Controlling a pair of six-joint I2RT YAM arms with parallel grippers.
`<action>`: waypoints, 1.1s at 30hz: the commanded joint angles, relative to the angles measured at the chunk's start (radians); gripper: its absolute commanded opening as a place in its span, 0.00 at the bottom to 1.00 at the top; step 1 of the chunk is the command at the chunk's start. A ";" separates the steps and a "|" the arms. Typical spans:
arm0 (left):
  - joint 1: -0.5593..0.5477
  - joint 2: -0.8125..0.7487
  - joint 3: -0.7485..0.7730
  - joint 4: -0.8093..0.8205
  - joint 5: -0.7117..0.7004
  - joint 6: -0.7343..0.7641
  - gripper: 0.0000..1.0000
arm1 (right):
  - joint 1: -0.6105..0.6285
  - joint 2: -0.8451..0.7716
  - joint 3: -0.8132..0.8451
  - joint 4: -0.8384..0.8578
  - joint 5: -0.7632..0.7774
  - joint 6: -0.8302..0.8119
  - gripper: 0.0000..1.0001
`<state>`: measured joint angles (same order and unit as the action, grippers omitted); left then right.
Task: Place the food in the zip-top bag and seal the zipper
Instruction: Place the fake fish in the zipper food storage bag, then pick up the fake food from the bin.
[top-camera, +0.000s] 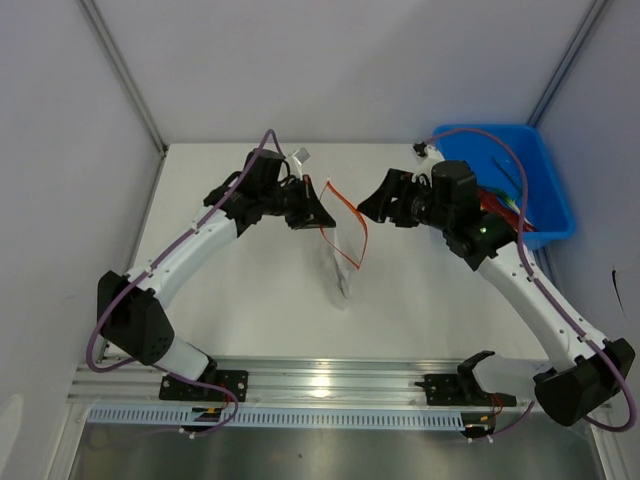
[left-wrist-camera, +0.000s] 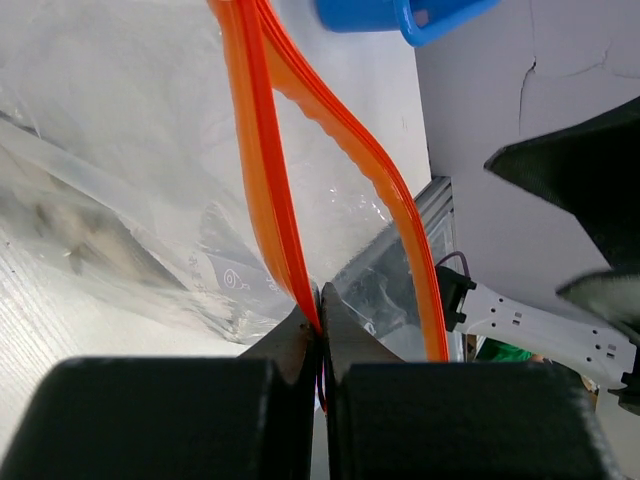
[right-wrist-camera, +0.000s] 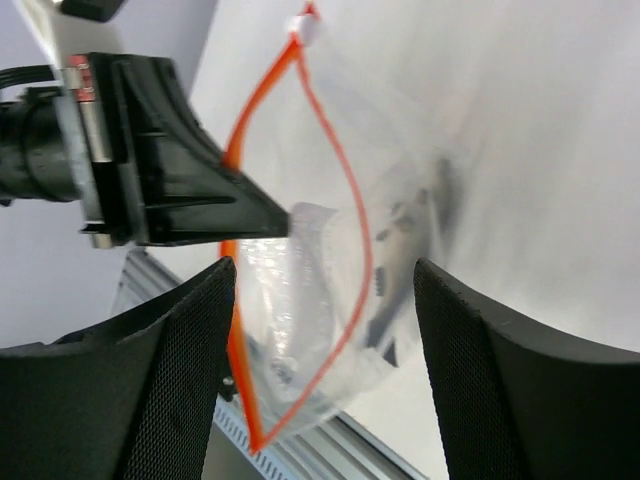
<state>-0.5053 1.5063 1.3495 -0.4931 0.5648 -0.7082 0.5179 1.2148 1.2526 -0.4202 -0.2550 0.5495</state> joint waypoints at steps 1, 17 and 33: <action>0.005 -0.051 0.014 0.021 0.032 -0.010 0.01 | -0.047 -0.046 0.037 -0.103 0.069 -0.079 0.73; 0.024 0.011 -0.044 0.059 0.116 -0.025 0.01 | -0.292 0.026 0.085 -0.207 -0.012 -0.099 0.70; -0.001 -0.098 -0.058 0.085 0.075 -0.007 0.01 | -0.666 0.604 0.484 -0.268 0.355 -0.129 0.78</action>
<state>-0.4950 1.4506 1.2980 -0.4416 0.6140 -0.7238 -0.1135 1.7004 1.6722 -0.6453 0.0044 0.4675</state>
